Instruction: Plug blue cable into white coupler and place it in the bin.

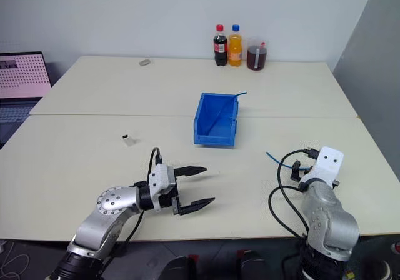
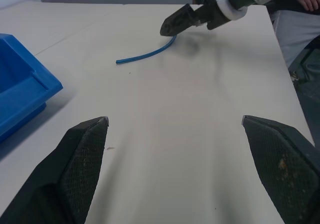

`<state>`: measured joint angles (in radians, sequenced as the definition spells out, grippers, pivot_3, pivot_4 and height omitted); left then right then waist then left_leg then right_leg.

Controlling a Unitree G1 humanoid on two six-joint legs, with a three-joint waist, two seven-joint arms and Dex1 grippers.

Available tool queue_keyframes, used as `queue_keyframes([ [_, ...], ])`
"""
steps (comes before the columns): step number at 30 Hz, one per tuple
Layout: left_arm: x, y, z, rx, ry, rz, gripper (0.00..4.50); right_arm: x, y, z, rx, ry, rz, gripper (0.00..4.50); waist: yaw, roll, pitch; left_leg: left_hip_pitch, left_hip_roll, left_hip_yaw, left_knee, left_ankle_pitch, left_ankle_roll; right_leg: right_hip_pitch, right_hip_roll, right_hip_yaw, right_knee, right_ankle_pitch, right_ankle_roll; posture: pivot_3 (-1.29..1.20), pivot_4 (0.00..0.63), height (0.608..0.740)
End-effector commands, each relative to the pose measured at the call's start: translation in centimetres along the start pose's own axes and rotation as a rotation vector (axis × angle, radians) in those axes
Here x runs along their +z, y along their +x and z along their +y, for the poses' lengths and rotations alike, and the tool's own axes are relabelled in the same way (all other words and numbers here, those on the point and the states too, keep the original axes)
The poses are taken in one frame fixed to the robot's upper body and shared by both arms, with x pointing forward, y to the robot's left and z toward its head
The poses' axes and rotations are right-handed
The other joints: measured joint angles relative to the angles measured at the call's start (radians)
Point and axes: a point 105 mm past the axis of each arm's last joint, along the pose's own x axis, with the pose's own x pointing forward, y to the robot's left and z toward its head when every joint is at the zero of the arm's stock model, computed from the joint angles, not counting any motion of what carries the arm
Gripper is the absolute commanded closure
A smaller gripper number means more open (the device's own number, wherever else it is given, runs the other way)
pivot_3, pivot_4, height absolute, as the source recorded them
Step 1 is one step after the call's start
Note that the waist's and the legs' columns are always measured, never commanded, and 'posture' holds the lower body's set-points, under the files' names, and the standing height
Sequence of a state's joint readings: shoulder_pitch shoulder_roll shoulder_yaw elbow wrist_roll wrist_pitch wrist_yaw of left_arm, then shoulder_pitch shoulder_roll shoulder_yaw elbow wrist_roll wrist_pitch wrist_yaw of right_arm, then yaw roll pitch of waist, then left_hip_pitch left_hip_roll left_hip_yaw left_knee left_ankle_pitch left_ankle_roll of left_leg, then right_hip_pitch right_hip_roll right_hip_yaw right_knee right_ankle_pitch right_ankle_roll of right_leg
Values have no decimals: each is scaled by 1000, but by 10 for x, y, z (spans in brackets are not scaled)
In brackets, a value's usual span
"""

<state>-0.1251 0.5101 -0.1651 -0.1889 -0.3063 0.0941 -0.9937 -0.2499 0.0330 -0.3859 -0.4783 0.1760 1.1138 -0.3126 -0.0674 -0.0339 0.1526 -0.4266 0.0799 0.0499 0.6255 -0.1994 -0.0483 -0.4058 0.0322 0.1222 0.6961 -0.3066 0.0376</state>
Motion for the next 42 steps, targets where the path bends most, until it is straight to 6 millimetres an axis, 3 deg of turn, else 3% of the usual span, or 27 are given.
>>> queue_keyframes([
  [1,11,7,0,-19,44,-30,0,10,8,-13,-143,87,-35,44,0,0,0,0,0,0,0,0,0,0,0,0,0,0,0,0,150,740],
  [9,17,11,2,-23,46,-39,0,7,19,-6,-217,184,-11,44,-11,0,0,-1,0,0,0,0,0,-1,0,0,0,0,0,0,150,740],
  [14,24,17,13,34,-4,-59,0,5,23,-7,-256,238,3,44,-13,0,0,-1,0,-1,0,0,0,0,0,-1,0,0,1,0,150,740],
  [26,45,59,38,-41,21,37,0,10,12,-20,-264,281,-3,44,-11,1,0,-5,-2,-7,1,0,0,0,0,-5,-1,0,0,0,150,740],
  [42,42,59,26,-187,12,87,0,6,24,-15,-271,314,28,44,-17,2,0,-6,-2,-12,0,0,0,0,1,-8,-1,-1,-1,0,150,740],
])
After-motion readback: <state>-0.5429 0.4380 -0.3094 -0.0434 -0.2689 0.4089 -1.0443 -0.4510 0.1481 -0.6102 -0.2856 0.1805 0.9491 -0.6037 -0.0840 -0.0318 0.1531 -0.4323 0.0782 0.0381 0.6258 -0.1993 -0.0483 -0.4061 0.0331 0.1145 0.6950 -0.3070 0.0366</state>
